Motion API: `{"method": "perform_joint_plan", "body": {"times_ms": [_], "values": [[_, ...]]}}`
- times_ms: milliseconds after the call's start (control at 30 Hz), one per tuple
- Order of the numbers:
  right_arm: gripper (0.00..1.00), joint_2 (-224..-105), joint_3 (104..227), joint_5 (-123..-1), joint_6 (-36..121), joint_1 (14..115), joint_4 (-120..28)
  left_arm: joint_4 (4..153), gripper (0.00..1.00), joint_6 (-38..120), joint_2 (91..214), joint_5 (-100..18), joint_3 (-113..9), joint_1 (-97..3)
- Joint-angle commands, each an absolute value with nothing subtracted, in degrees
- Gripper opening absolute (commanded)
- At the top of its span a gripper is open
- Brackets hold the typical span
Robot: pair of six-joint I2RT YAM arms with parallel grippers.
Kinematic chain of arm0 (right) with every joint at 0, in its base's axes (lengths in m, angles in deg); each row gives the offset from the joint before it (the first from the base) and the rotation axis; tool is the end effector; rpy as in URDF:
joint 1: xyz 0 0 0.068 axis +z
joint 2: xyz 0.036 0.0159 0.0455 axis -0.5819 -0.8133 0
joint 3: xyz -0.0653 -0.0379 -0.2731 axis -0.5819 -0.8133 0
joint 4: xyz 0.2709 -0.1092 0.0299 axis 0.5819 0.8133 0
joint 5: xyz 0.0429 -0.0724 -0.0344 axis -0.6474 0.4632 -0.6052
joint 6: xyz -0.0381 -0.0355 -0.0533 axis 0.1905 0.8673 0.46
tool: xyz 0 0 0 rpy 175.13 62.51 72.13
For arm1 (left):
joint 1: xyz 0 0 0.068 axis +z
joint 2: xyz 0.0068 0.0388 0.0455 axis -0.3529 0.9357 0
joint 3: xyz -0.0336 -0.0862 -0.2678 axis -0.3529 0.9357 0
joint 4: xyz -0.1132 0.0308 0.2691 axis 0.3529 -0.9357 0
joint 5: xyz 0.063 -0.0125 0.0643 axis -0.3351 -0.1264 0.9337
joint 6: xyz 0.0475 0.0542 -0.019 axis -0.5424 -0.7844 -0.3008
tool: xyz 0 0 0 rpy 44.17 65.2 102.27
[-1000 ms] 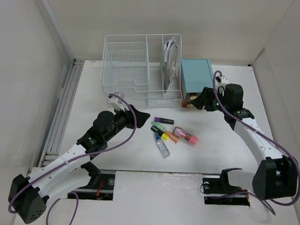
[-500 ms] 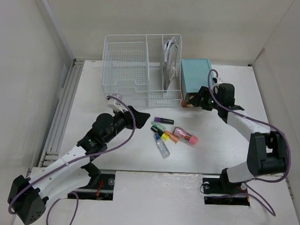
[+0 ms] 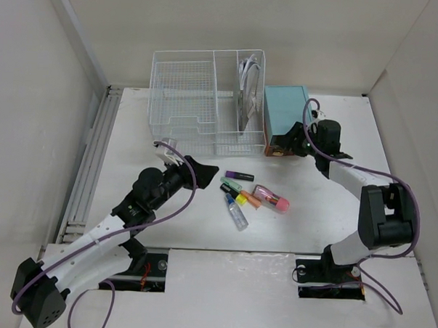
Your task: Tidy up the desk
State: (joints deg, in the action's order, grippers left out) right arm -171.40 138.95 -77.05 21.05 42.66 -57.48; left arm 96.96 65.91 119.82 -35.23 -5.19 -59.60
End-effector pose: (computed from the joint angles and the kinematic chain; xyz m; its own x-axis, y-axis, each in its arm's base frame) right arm 0.3763 0.0707 0.1998 -0.6195 0.3679 -0.6935 -0.1733 0.7974 0.5780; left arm 0.1842 -0.1522 0.2825 -0.3546 -0.4741 -0.8059 0.5586 0.5838 -0.5892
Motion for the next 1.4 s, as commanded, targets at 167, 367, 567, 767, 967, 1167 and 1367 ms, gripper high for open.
{"method": "perform_joint_plan", "body": {"times_ms": [167,367,567,767,967,1167,1367], "values": [[0.4,-171.4,138.5,-74.66,20.2,42.18,-63.32,100.42,0.71,66.25,117.33,-35.76,-4.19,-59.95],[0.36,-167.01,133.68,-76.32,20.72,42.18,-62.71,99.28,0.71,66.25,116.72,-35.76,-4.19,-59.95],[0.36,-159.63,129.28,-78.7,26.35,41.65,-54.55,98.14,0.71,65.72,115.05,-35.76,-4.72,-59.95],[0.36,-153.12,127.68,-82.9,34.69,39.98,-41.92,98.14,0.71,64.58,115.05,-35.23,-4.72,-59.95],[0.44,-148.47,129.8,-83.62,42.08,38.84,-29.33,98.66,0.71,64.05,115.05,-35.23,-5.24,-59.95],[0.94,-145.91,130.33,-89.5,44.02,38.31,-28.87,99.19,0.73,63.52,115.66,-35.23,-5.24,-59.95],[0.85,-143.45,131.56,-95.04,45.16,40.32,-24.67,99.19,0.73,63.52,115.66,-35.23,-5.77,-59.95]]}}
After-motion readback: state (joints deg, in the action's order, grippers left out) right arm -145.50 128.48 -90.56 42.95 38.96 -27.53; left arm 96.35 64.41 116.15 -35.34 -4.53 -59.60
